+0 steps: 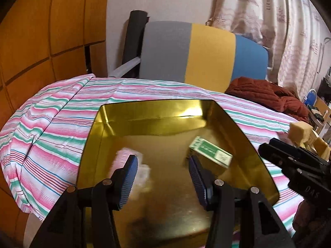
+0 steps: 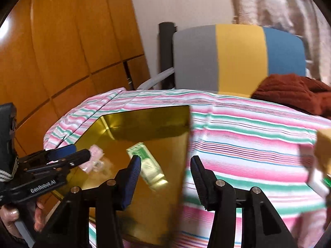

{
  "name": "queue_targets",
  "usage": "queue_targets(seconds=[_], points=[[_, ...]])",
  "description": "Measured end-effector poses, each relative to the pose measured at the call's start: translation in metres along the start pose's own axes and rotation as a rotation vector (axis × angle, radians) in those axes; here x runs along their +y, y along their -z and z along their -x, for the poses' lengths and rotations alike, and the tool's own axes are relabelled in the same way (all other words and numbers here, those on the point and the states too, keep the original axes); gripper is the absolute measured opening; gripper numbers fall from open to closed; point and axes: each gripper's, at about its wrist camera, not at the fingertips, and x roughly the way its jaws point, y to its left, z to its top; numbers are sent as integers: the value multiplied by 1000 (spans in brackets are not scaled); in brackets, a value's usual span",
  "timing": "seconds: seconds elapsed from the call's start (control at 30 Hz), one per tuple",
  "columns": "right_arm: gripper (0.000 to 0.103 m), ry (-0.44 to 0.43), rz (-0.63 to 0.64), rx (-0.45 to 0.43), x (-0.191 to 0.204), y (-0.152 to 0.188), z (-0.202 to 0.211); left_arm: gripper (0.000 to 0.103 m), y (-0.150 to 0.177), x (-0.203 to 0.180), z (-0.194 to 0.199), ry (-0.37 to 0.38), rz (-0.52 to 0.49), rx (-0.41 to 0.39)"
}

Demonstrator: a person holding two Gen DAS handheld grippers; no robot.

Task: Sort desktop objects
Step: 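Return to the pile and close the left gripper on the pink rolled sock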

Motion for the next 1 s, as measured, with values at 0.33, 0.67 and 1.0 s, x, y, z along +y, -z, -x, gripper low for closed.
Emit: queue_targets(seconds=[0.33, 0.67, 1.0], points=[[51, 186, -129, -63, -90, 43, 75, 52, 8, -57, 12, 162, -81, 12], [56, 301, -302, -26, -165, 104, 126, 52, 18, -179, -4, 418, -298, 130], [62, 357, -268, -10, -177, 144, 145, 52, 39, -288, -38, 553, -475, 269]])
